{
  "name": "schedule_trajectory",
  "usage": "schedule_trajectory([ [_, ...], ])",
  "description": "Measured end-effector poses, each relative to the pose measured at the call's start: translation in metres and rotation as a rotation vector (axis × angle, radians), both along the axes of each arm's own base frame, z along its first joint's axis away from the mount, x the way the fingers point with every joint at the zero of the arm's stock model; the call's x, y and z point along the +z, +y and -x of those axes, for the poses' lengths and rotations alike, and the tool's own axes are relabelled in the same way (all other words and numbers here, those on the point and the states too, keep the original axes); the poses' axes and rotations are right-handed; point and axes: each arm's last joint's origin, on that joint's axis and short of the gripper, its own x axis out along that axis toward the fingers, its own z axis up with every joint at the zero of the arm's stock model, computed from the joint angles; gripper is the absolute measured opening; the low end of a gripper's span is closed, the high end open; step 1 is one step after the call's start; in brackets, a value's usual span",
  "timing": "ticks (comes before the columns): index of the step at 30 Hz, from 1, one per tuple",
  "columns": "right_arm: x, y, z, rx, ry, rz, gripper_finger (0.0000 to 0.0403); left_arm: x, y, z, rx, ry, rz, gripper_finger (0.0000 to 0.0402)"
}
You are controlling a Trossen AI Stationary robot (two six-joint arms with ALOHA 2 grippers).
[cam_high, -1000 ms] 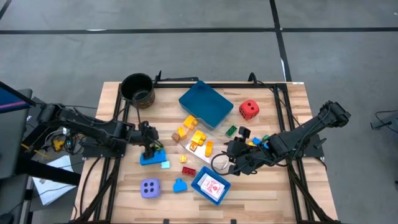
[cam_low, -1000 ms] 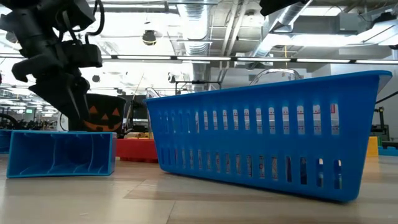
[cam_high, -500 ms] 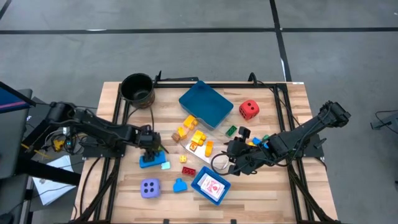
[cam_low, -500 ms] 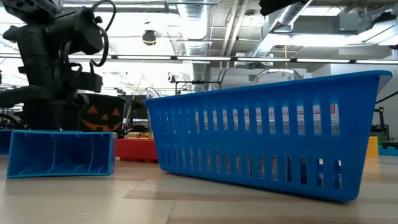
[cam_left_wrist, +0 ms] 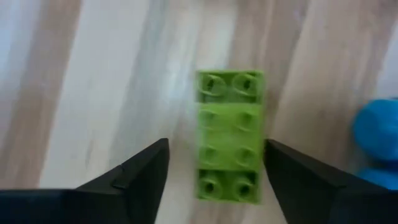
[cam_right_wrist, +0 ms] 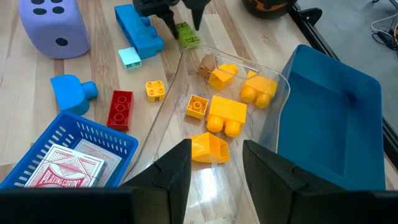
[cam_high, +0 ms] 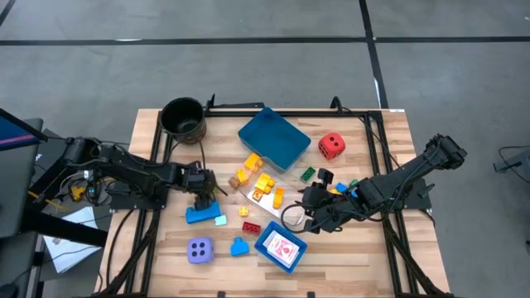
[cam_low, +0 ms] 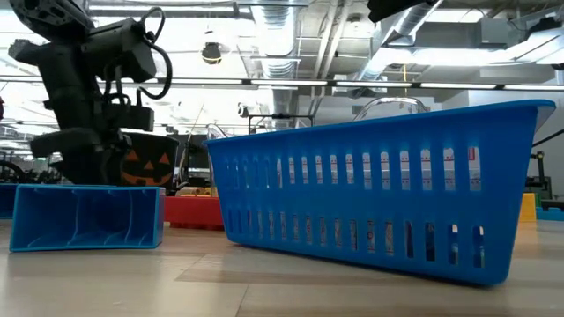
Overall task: Pick & Place Toys
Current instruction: Put the yellow and green game piece block into the transparent bin
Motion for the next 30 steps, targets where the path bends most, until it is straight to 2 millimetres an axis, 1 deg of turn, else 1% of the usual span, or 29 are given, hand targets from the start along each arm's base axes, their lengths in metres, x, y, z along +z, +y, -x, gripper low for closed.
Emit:
schedule_trajectory([
  [7, -0.001, 0.0, 0.0, 0.0, 0.002, 0.001, 0.0136, 0.0, 0.0, -0.001, 0.026, -0.017, 0.011, 0.0131],
  [12, -0.001, 0.0, 0.0, 0.0, 0.002, 0.001, 0.0136, 0.001, 0.0, -0.002, 0.054, -0.037, 0.005, 0.0131],
  [21, -0.001, 0.0, 0.0, 0.0, 0.002, 0.001, 0.0136, 0.007, 0.002, -0.015, 0.056, -0.182, -0.031, 0.0131],
  [26, -0.001, -0.001, -0.001, -0.002, 0.002, 0.001, 0.0136, 0.012, 0.011, -0.023, 0.059, -0.264, -0.054, 0.0131],
  [30, -0.001, -0.001, -0.001, -0.002, 0.002, 0.002, 0.0136, 0.016, 0.023, -0.026, 0.081, -0.287, -0.1, 0.0131],
])
